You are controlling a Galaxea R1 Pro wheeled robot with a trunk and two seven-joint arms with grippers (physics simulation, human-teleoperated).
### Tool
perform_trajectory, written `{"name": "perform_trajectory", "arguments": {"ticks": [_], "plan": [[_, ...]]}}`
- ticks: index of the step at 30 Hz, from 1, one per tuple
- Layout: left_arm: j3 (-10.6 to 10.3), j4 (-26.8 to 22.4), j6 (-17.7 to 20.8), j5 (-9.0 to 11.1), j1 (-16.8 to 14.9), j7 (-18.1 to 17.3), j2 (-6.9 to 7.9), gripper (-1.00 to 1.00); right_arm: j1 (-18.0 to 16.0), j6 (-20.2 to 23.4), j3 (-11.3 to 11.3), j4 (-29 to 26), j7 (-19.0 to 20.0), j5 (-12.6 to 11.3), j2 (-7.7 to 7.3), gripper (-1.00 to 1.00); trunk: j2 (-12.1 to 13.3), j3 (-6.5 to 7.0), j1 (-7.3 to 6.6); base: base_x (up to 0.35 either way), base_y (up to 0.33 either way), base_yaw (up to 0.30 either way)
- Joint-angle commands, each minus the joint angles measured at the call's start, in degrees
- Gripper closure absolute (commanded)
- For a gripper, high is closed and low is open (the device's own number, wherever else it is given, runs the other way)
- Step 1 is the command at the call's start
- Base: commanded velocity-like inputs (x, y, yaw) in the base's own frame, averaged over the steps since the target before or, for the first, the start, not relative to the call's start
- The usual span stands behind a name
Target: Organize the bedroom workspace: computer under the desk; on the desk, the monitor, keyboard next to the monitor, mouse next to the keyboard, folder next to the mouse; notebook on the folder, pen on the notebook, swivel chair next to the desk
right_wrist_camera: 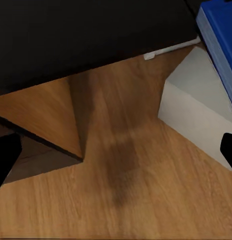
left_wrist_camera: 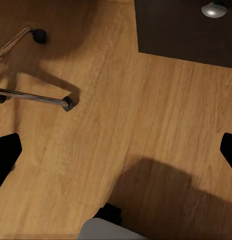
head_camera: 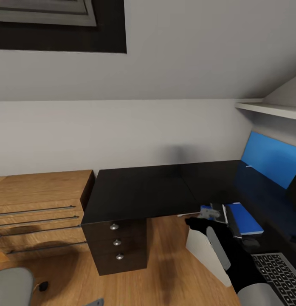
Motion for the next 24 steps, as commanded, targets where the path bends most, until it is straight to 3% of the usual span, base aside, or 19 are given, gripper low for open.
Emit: {"name": "perform_trajectory", "arguments": {"ticks": [1,7,9,10,16,19,21,24], "plan": [[-0.2,0.0,0.2,0.2,0.0,0.3,0.08,-1.0,0.0,-0.3,0.8,0.4,-0.6,-0.6,-0.03,-1.0,0.4,0.11,-0.22,0.0,0.0,0.0],[0.1,0.4,0.1,0.3,-0.1,0.2,0.2,-1.0,2.3,-8.5,5.8,8.3,-0.5,-0.5,1.88,-1.0,2.8,1.19,-1.54,0.0,0.0,0.0],[0.2,0.4,0.0,0.3,-0.1,0.2,0.22,-1.0,2.9,-12.6,7.5,12.1,-0.5,-0.3,2.33,-1.0,3.6,1.55,-1.98,0.0,0.0,0.0],[0.4,0.4,-0.1,0.3,-0.1,0.2,0.22,-1.0,3.2,-17.0,9.3,16.0,-0.6,-0.1,2.65,-1.0,4.0,1.73,-2.2,0.0,0.0,0.0],[0.5,0.5,-0.1,0.3,-0.1,0.2,0.2,-1.0,3.6,-29.3,15.3,26.4,-0.6,0.9,3.68,-1.0,6.4,2.81,-3.51,0.0,0.0,0.0],[0.5,0.5,-0.1,0.4,-0.1,0.2,0.17,-1.0,3.8,-37.3,18.4,34.3,-0.6,1.1,5.26,-1.0,7.6,3.35,-4.17,0.0,0.0,0.0],[0.3,2.1,0.2,0.4,-0.1,-0.1,-0.18,-1.0,3.9,-49.8,20.0,48.4,-0.2,1.1,6.42,-1.0,8.4,3.71,-4.61,0.0,0.0,0.0],[0.5,3.9,0.1,0.5,-0.1,-0.3,0.06,-1.0,3.9,-55.5,20.1,54.1,-0.1,1.1,6.79,-1.0,9.6,4.24,-5.27,0.0,0.0,0.0]]}}
